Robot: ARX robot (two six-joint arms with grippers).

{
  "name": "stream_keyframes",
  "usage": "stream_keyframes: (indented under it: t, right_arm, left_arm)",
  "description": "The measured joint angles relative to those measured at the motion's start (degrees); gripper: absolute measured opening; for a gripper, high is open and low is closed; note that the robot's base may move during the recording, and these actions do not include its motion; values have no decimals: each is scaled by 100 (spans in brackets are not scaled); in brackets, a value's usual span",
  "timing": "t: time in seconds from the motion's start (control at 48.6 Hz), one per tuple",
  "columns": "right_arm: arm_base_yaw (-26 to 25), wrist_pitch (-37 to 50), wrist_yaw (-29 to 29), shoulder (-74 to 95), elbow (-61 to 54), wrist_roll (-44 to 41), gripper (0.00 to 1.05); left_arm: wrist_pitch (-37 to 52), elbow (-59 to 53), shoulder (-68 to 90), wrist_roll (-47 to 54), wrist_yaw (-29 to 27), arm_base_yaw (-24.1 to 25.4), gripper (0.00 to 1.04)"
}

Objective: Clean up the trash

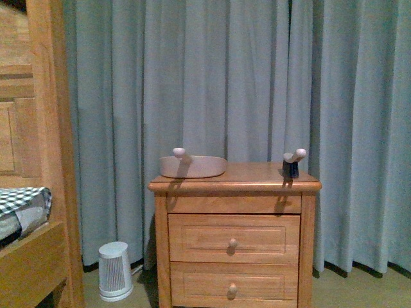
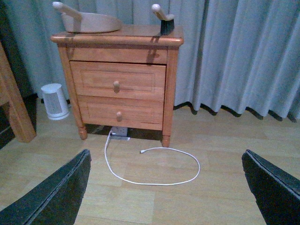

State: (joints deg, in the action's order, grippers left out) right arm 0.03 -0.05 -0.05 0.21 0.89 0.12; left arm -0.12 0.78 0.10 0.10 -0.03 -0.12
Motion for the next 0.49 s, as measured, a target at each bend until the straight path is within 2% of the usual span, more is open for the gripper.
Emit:
stream_keyframes:
  t: [0.494]
  right_arm:
    - [0, 0, 2, 0, 0, 0, 97]
  left_arm:
    - [0, 0, 0, 0, -2, 0, 97]
